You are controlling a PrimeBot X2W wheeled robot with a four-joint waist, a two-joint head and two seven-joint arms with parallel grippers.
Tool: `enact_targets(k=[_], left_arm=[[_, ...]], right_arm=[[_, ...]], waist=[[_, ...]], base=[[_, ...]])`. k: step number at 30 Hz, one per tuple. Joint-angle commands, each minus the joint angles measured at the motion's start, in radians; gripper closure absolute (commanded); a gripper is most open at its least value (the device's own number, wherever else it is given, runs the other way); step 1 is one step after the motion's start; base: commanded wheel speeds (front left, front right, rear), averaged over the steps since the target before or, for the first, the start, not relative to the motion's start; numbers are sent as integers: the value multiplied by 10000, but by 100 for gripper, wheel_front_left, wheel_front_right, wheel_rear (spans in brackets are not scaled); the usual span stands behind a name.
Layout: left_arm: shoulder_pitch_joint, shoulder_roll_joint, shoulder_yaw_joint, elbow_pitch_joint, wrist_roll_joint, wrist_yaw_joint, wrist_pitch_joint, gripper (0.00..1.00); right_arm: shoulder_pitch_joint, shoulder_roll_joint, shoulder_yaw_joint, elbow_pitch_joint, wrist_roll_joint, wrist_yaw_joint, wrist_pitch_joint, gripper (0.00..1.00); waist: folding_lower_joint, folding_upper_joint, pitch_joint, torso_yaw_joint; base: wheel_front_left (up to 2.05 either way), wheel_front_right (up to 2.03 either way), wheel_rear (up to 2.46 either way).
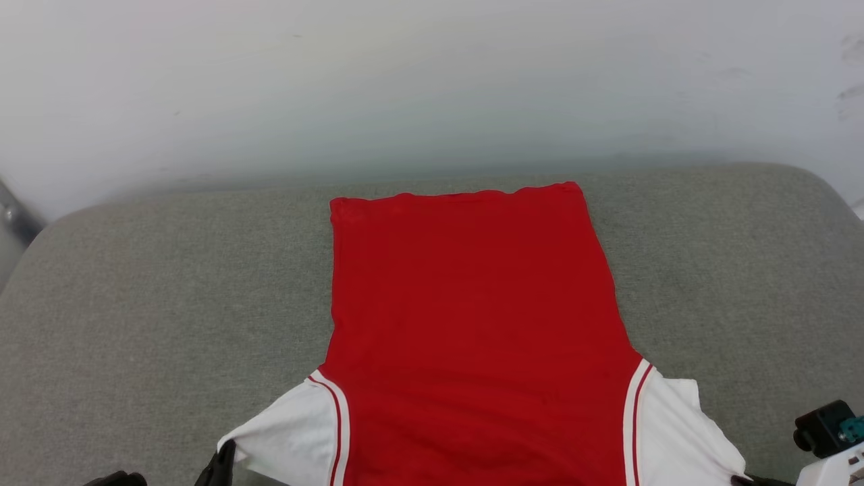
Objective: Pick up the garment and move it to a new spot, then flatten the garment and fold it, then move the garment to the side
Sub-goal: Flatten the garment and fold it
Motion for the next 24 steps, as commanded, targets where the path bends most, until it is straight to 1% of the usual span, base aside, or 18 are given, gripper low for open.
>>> enact_targets(k=[1, 4, 8, 9, 10, 11, 15, 20, 23, 24], left_arm=[[-303, -91, -85, 157, 68, -87, 8, 100], [-655, -319, -316, 397, 161, -200, -83, 100], [-957, -473, -488, 694, 293, -343, -213, 100], [-1017, -506, -523, 767, 322, -368, -221, 100], [-1064, -544, -543, 820, 343, -413, -269, 100], [-1098, -578, -539, 865, 327, -441, -311, 100], [-1323, -616, -630, 915, 344, -576, -320, 100], [-1714, -576, -750, 714, 481, -694, -257, 100], [-1945, -545, -745, 509, 532, -687, -213, 100], [-2037, -530, -767, 413, 561, -693, -189, 100]], right_arm=[[219, 194, -186, 104, -213, -12, -24, 100], [611, 624, -415, 306, -387, -10, 6, 100], [846, 856, -751, 452, -500, -10, 217, 100], [949, 916, -823, 381, -314, -10, 390, 54], [1014, 951, -958, 230, -51, -10, 523, 0], [1016, 881, -1181, 134, 192, -10, 648, 0], [778, 151, -1924, -422, 900, -10, 1652, 0], [191, -891, -3210, -970, 1426, -10, 2997, 0], [-532, -1043, -3945, -818, 1402, -9, 3756, 0], [-882, -1059, -4148, -672, 1159, -10, 3984, 0]], waist=[[1, 0, 114, 71], [1, 0, 272, 172], [1, 0, 571, 223], [1, 0, 627, 237], [1, 0, 680, 270], [1, 0, 723, 298], [1, 0, 870, 475], [1, 0, 1216, 839], [1, 0, 1541, 1012], [1, 0, 1684, 1094]], base=[[0, 0, 0], [0, 0, 0], [0, 0, 0], [0, 0, 0], [0, 0, 0], [0, 0, 0], [0, 0, 0], [0, 0, 0], [0, 0, 0], [0, 0, 0]])
